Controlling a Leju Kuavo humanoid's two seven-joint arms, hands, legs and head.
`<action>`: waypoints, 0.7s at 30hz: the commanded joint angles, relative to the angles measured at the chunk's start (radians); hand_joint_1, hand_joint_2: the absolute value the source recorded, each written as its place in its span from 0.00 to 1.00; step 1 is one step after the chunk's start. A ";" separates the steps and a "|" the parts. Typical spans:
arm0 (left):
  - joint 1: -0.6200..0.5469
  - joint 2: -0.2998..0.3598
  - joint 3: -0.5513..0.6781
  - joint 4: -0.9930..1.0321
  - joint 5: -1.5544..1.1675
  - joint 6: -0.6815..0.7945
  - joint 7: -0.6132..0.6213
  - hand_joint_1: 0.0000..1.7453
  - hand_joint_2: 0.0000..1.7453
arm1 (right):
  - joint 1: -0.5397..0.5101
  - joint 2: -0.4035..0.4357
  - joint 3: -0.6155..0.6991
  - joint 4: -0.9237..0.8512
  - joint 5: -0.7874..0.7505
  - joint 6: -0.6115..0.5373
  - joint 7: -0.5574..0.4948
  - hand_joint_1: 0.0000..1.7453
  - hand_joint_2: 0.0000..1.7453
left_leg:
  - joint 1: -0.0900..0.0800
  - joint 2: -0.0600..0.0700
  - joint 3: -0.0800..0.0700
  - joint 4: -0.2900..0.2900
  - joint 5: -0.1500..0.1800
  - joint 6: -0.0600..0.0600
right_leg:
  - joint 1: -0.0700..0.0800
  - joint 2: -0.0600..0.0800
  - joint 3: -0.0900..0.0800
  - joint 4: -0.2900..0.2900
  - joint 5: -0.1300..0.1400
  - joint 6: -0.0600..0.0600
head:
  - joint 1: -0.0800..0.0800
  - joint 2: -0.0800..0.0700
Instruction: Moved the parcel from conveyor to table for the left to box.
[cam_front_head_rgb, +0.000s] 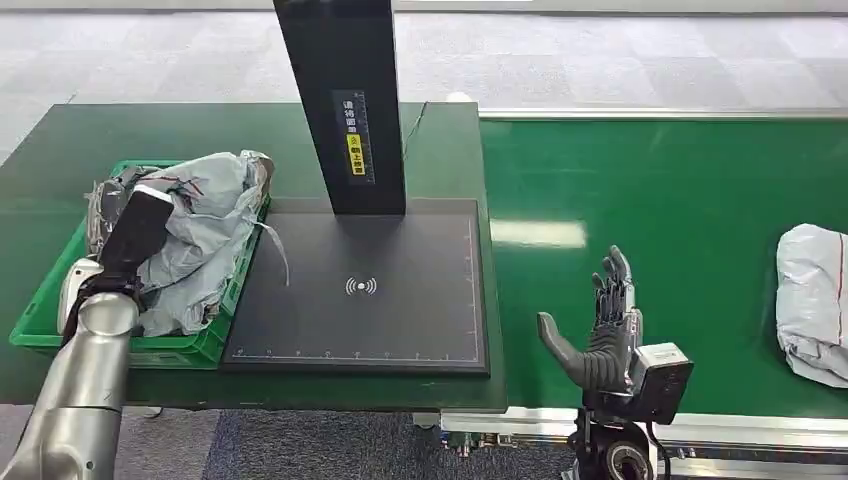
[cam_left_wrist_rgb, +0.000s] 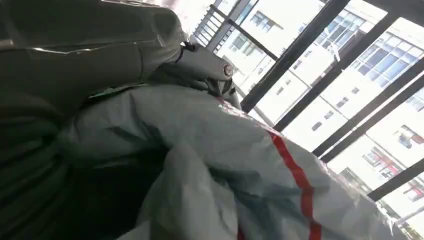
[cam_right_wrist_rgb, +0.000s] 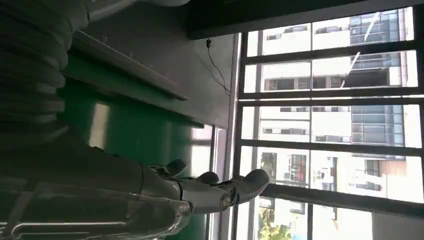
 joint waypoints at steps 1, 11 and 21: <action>0.052 -0.044 -0.053 -0.168 -0.005 0.056 -0.009 0.00 1.00 | -0.005 -0.001 0.003 0.041 0.003 -0.003 0.005 0.00 1.00 | 0.000 -0.001 0.001 -0.001 0.000 0.001 | 0.001 -0.001 0.002 -0.002 0.000 0.000 | 0.000 0.000; 0.056 -0.042 -0.058 -0.183 -0.006 0.055 0.004 0.00 1.00 | -0.005 -0.001 0.003 0.039 0.003 -0.003 0.005 0.00 1.00 | 0.000 -0.002 0.000 -0.001 0.000 0.000 | 0.000 -0.001 0.001 -0.001 0.000 0.000 | 0.000 0.000; 0.420 -0.148 -0.143 -0.793 -0.138 0.449 -0.100 0.00 1.00 | -0.006 0.020 -0.016 0.067 0.026 -0.052 0.001 0.00 1.00 | 0.000 0.001 0.001 -0.001 -0.001 0.001 | 0.000 0.001 0.002 -0.002 0.000 0.001 | 0.000 0.000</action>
